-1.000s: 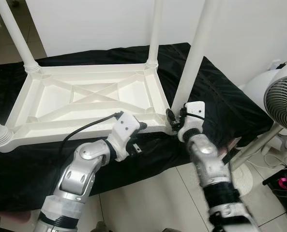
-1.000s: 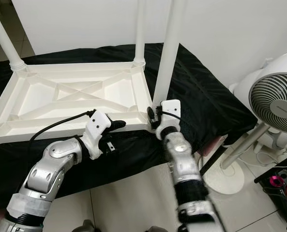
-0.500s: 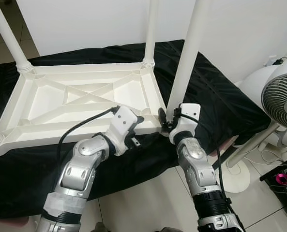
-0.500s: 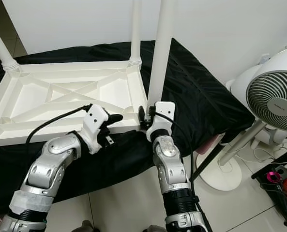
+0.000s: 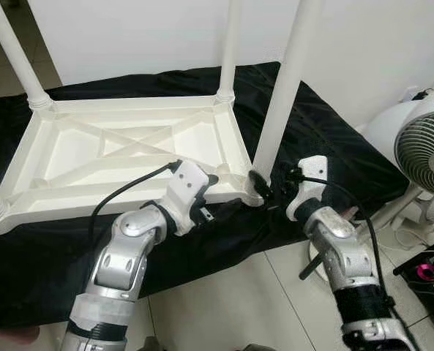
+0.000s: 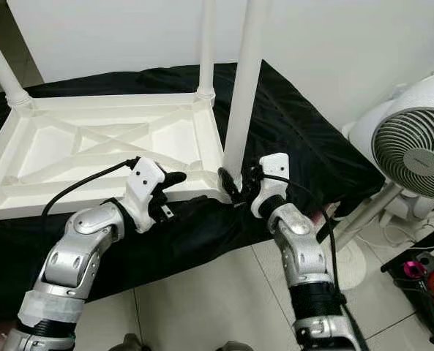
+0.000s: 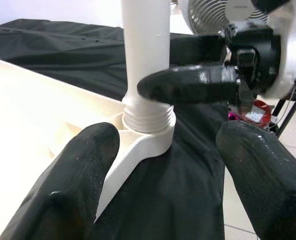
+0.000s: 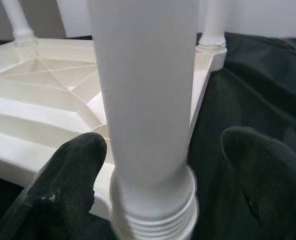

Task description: Building children table

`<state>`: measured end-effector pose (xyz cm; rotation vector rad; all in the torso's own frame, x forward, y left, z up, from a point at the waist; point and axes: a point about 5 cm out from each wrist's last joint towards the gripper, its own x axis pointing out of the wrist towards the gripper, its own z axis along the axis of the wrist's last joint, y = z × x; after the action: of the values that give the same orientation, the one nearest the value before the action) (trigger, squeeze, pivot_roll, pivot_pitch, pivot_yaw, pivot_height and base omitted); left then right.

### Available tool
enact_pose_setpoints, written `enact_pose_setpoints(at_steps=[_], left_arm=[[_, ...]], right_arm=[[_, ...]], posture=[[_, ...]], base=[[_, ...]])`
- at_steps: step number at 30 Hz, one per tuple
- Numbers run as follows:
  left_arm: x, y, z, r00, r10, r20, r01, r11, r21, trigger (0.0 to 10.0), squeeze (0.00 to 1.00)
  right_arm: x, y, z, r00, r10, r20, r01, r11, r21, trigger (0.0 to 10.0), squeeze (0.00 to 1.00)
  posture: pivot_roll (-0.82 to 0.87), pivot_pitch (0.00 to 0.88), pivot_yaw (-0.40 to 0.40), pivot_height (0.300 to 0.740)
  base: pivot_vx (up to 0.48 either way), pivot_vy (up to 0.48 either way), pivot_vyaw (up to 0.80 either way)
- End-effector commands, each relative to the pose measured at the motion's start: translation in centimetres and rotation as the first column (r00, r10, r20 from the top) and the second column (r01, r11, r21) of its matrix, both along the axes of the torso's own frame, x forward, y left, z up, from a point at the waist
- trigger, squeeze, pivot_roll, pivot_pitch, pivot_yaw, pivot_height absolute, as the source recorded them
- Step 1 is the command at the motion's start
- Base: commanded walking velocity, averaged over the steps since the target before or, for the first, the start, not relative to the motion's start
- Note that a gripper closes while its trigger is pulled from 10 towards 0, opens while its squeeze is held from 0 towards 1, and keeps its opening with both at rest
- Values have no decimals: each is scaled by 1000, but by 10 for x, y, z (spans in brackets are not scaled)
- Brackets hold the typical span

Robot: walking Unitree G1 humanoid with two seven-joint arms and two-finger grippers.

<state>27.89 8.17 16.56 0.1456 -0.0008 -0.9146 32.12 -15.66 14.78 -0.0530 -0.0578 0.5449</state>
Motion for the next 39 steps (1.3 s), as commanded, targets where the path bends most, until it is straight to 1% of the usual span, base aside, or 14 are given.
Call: enact_pose_setpoints(at_steps=[1, 2, 12, 13, 15, 17, 20, 21, 28, 29, 30, 31, 36, 39], left_arm=[[5, 7, 1, 985, 175, 9, -175, 984, -16, 10000, 0], [3, 7, 0, 985, 172, 12, -172, 985, -8, 10000, 0], [1, 4, -2, 989, 149, 15, -150, 989, 19, 10000, 0], [0, 4, -2, 988, 152, 14, -152, 988, 17, 10000, 0], [1, 3, -3, 988, 155, 13, -155, 988, 14, 10000, 0], [1, 3, -6, 986, 166, 12, -166, 986, 22, 10000, 0], [0, 3, -10, 985, 174, 13, -174, 984, 39, 10000, 0], [-1, 3, -11, 985, 173, 9, -173, 984, 43, 10000, 0], [-4, 3, -13, 985, 174, 6, -174, 983, 50, 10000, 0], [-4, 4, -12, 984, 176, 10, -176, 983, 51, 10000, 0], [-4, 4, -12, 984, 176, 10, -176, 983, 51, 10000, 0], [-3, 4, -12, 984, 178, 12, -179, 982, 53, 10000, 0], [-3, 6, -11, 983, 184, 11, -185, 981, 53, 10000, 0], [-3, 8, -11, 981, 192, 2, -192, 980, 50, 10000, 0]], right_arm=[[1, 1, 1, 999, 44, 12, -44, 999, -14, 10000, 0], [6, 1, 3, 992, 128, 5, -128, 991, -46, 10000, 0], [25, 7, 0, 963, 265, -40, -268, 949, -168, 10000, 0], [28, 8, 0, 960, 275, -46, -279, 944, -177, 7608, 0], [30, 9, 0, 958, 282, -51, -286, 941, -183, 6863, 0], [33, 10, -2, 955, 288, -63, -295, 931, -213, 3373, 0], [34, 9, -5, 954, 293, -69, -301, 923, -240, 2314, 0], [34, 9, -6, 952, 298, -74, -307, 921, -240, 0, 0], [32, 5, -10, 951, 297, -86, -309, 928, -207, 0, 0], [31, 5, -9, 955, 287, -75, -296, 935, -196, 6980, 0], [31, 5, -9, 955, 287, -75, -296, 935, -196, 6980, 0], [30, 6, -8, 958, 281, -62, -288, 941, -177, 10000, 0], [29, 7, -9, 981, 192, -37, -195, 967, -164, 10000, 0], [28, 13, -14, 998, 54, -25, -57, 985, -165, 10000, 0]], posture=[[-69, 11, -14, 740], [-67, 12, -11, 740], [-55, 13, -12, 740], [-49, 12, -15, 740], [-49, 12, -15, 740], [-38, 14, -23, 740], [-38, 14, -23, 740], [-32, 18, -28, 740], [-31, 20, -28, 740], [-30, 21, -30, 740], [-30, 21, -30, 740], [-32, 23, -27, 740], [-36, 31, -24, 740], [-42, 39, -22, 740]], base=[[0, 0, 0], [0, 0, 0], [0, 0, 0], [0, 0, 0], [0, 0, 0], [0, 0, 0], [0, 0, 0], [0, 0, 0], [0, 0, 0], [0, 0, 0], [0, 0, 0], [0, 0, 0], [0, 0, 0], [0, 0, 0]])
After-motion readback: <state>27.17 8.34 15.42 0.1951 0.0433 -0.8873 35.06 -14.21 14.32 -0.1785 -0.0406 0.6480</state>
